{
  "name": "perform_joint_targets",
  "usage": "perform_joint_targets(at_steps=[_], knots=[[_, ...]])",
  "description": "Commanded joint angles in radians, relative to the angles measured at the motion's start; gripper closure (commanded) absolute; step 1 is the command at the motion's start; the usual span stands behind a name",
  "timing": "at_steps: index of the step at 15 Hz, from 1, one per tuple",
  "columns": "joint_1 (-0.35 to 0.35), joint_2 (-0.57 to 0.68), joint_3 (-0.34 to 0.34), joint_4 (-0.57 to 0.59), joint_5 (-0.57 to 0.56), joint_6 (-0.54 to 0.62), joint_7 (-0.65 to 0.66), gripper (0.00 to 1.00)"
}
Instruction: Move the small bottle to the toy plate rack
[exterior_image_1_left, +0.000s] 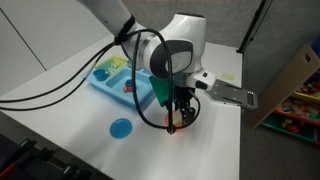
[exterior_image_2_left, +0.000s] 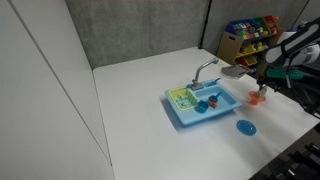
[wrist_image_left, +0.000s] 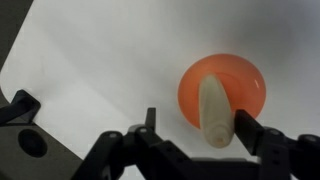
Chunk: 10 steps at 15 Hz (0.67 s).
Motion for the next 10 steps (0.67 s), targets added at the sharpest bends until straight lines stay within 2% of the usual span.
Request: perform_joint_targets(at_steps=[1, 6, 10], knots=[[-0.007, 0.023, 0.0, 0.029, -0.007, -0.001, -0.02, 0.51], [0.007, 0.005, -0.009, 0.015, -0.01, -0.004, -0.004, 0.91], [0.037, -0.066, -0.021, -0.035, -0.022, 0.007, 0.005, 0.9]])
